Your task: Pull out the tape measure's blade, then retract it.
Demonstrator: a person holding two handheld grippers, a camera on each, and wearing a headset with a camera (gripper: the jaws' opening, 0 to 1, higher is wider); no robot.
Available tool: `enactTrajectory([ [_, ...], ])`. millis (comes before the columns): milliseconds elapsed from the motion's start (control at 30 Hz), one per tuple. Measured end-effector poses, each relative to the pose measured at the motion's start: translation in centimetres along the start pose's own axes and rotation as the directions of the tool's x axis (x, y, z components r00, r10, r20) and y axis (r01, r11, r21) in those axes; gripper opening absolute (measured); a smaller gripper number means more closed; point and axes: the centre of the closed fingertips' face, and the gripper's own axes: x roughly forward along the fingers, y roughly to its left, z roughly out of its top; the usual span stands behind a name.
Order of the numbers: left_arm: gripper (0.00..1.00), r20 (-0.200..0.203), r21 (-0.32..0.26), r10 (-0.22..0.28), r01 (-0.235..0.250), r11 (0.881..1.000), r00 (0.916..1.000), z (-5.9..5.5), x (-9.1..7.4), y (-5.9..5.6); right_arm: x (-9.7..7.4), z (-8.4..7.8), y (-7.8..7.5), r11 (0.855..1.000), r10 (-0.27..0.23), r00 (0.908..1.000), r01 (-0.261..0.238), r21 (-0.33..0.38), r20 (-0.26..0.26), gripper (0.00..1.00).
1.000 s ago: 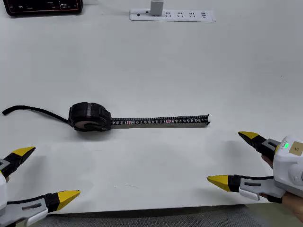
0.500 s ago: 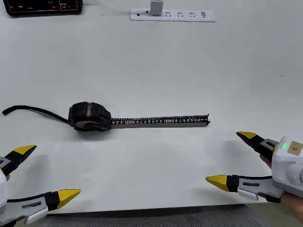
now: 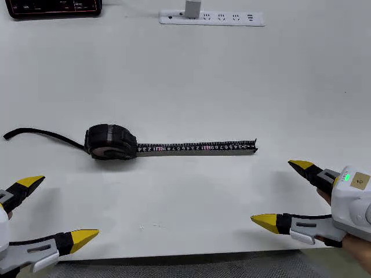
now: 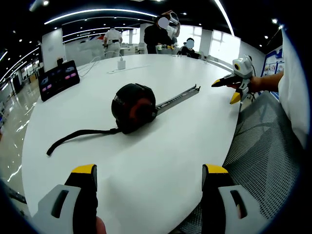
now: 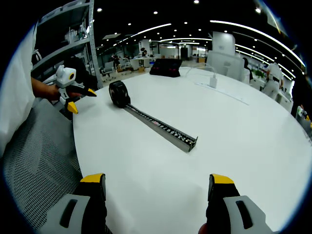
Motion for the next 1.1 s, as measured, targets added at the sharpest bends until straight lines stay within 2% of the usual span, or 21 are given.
enactTrajectory([
  [67, 0.86, 0.009, -0.019, 0.002, -0.002, 1.000, 1.0000, 0.1, 0.0, -0.1, 0.0, 0.0, 0.0, 1.000, -0.001, 1.0000, 0.001, 0.002, 0.002, 0.85],
  [200, 0.86, 0.004, -0.015, 0.003, -0.002, 1.000, 1.0000, 0.0, 0.2, -0.4, 0.0, -0.1, 0.0, 1.000, 0.002, 1.0000, -0.002, -0.002, -0.002, 0.84],
  [533, 0.85, 0.016, -0.030, 0.023, -0.023, 0.999, 0.9996, 1.5, 1.7, -0.9, 0.1, 0.4, -0.1, 1.000, 0.007, 1.0000, -0.007, -0.011, 0.003, 0.83],
  [1100, 0.86, 0.029, -0.109, 0.072, -0.068, 0.992, 0.9970, 4.7, 4.7, 0.3, 0.4, 0.4, -0.1, 1.000, 0.019, 0.9998, -0.019, -0.017, 0.000, 0.83],
])
